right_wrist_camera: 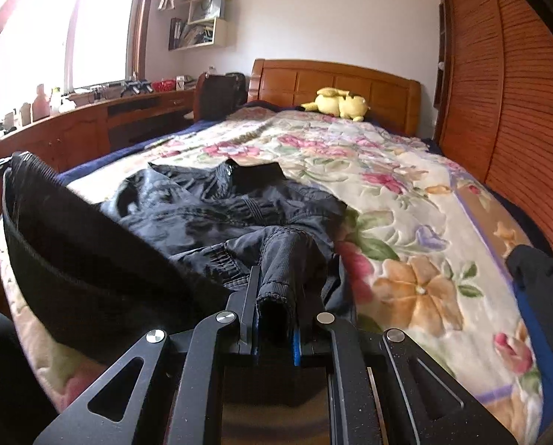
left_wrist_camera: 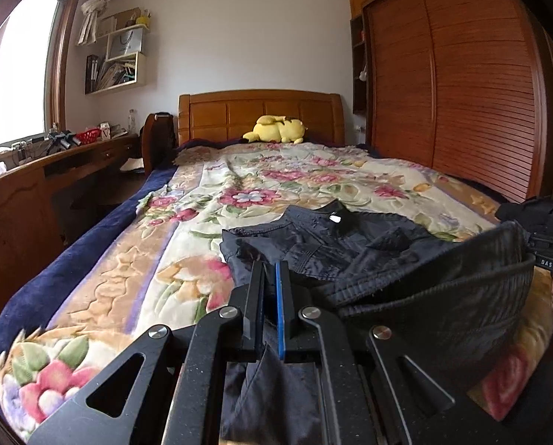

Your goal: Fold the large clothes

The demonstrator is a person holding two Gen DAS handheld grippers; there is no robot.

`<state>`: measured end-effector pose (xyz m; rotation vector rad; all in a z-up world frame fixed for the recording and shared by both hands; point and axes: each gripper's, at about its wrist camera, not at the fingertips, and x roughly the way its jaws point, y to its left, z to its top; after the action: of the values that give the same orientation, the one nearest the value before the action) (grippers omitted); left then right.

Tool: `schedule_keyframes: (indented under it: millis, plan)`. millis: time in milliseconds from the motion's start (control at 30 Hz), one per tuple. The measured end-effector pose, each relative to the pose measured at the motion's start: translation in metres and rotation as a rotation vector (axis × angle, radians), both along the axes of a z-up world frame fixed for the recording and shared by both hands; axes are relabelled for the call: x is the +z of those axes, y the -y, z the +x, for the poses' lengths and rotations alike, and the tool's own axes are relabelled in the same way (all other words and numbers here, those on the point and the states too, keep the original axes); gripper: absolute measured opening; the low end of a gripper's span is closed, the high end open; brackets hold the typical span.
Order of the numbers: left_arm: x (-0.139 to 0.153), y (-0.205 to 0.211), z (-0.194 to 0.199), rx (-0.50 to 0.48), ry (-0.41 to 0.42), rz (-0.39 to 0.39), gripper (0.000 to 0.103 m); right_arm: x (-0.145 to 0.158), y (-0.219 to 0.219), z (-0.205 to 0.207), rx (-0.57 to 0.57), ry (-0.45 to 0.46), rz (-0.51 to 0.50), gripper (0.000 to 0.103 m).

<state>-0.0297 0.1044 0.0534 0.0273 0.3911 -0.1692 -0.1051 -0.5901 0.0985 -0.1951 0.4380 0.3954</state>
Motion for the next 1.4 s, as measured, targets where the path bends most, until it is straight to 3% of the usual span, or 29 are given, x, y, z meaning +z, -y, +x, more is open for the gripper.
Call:
schedule_keyframes:
  millis: [133, 300, 433, 633, 867, 900, 967, 1000, 1033, 1067, 1100, 1233, 1400]
  plan:
    - [-0.011, -0.001, 0.021, 0.012, -0.020, 0.013, 0.006, -0.009, -0.009, 0.031, 0.000, -0.033, -0.012, 0.012]
    - [-0.013, -0.004, 0.049, 0.031, -0.029, 0.030, 0.006, 0.002, -0.016, 0.062, -0.020, -0.019, 0.017, 0.012]
    - [-0.006, -0.005, 0.083, 0.035, -0.030, 0.036, 0.006, 0.019, -0.025, 0.086, -0.030, 0.021, 0.006, 0.012]
    - [0.017, 0.009, 0.152, 0.078, -0.024, 0.104, 0.006, 0.048, -0.050, 0.150, -0.081, 0.043, -0.060, 0.012]
    - [0.008, 0.017, 0.195, 0.110, -0.083, 0.157, 0.007, 0.032, -0.084, 0.209, -0.143, -0.056, -0.142, 0.013]
    - [0.004, 0.014, 0.197, 0.114, -0.107, 0.156, 0.012, 0.026, -0.088, 0.214, -0.156, -0.079, -0.148, 0.015]
    - [-0.002, 0.006, 0.194, 0.102, -0.147, 0.138, 0.018, 0.026, -0.091, 0.221, -0.194, -0.101, -0.135, 0.035]
    - [-0.003, 0.002, 0.191, 0.091, -0.154, 0.123, 0.029, 0.025, -0.089, 0.220, -0.214, -0.101, -0.121, 0.041]
    - [-0.004, -0.002, 0.186, 0.085, -0.164, 0.110, 0.038, 0.028, -0.086, 0.220, -0.226, -0.100, -0.103, 0.055]
    - [-0.006, -0.009, 0.178, 0.079, -0.180, 0.096, 0.039, 0.030, -0.082, 0.217, -0.234, -0.097, -0.081, 0.067]
    - [-0.007, -0.012, 0.174, 0.070, -0.194, 0.090, 0.042, 0.032, -0.077, 0.214, -0.238, -0.097, -0.064, 0.070]
    - [-0.022, -0.031, 0.135, 0.041, -0.233, 0.059, 0.071, 0.030, -0.060, 0.177, -0.210, -0.099, -0.051, 0.073]
    - [-0.052, -0.048, 0.094, 0.031, -0.294, 0.034, 0.071, 0.012, -0.035, 0.131, -0.176, -0.154, -0.031, 0.080]
